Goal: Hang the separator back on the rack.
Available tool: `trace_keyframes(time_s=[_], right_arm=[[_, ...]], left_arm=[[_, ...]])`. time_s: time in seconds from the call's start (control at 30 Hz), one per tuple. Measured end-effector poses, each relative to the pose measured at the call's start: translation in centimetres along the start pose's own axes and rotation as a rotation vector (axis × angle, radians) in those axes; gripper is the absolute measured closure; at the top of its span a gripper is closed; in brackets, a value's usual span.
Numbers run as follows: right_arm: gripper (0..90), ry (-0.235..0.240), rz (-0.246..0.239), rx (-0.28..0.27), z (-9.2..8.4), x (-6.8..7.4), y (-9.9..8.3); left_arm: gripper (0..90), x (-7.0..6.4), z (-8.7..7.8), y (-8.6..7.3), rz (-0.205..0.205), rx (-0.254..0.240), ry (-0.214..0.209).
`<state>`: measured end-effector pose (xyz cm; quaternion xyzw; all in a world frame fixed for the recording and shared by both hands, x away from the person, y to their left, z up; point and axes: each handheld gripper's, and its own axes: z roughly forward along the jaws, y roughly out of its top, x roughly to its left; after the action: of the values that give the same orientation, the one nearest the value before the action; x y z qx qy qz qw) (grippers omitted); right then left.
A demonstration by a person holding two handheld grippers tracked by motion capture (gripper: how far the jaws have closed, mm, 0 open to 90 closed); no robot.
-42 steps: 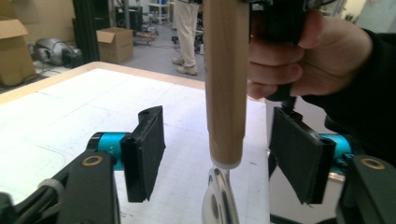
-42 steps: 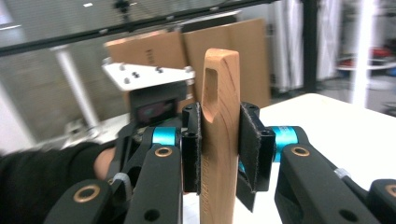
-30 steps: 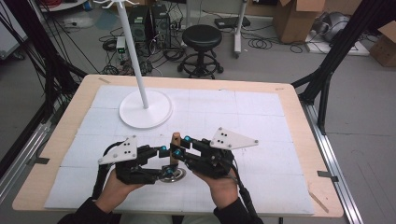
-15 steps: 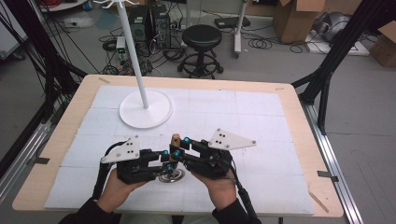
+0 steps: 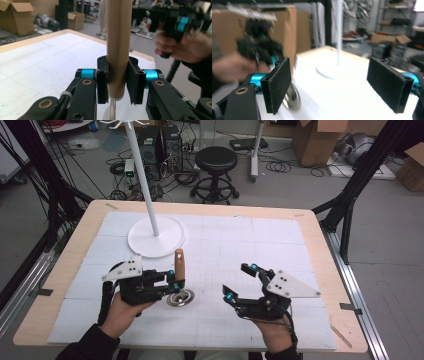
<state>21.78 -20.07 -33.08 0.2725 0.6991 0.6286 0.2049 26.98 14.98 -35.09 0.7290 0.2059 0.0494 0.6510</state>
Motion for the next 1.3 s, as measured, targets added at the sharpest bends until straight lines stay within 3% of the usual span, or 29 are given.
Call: trace_keyframes(time_s=[0.1, 0.2, 0.4, 0.6, 0.87, 1.3], right_arm=[[18.4, -0.033, 0.013, 0.027, -1.6, -1.2, -1.1], [18.3, -0.06, 0.04, 0.019, -2.7, -2.2, -2.2], [18.3, -0.071, 0.092, 0.004, -3.6, -3.4, -2.9], [18.4, -0.075, 0.091, 0.002, -3.6, -3.5, -2.9], [18.4, -0.077, 0.086, 0.015, -3.3, -3.7, -3.1], [18.4, -0.117, 0.118, 0.011, -3.4, -4.1, -3.6]], left_arm=[[72.6, 1.1, -0.2, 1.2, -0.01, -0.016, 0.019], [72.6, 2.3, -0.5, 2.8, -0.006, -0.024, 0.037], [72.6, 4.8, -1.1, 5.9, -0.013, -0.039, 0.076], [72.6, 7.3, -1.9, 8.6, -0.033, -0.042, 0.098], [72.5, 9.9, -3.1, 11.9, -0.051, -0.086, 0.089], [72.6, 14.2, -4.6, 17.3, -0.035, -0.119, 0.106]])
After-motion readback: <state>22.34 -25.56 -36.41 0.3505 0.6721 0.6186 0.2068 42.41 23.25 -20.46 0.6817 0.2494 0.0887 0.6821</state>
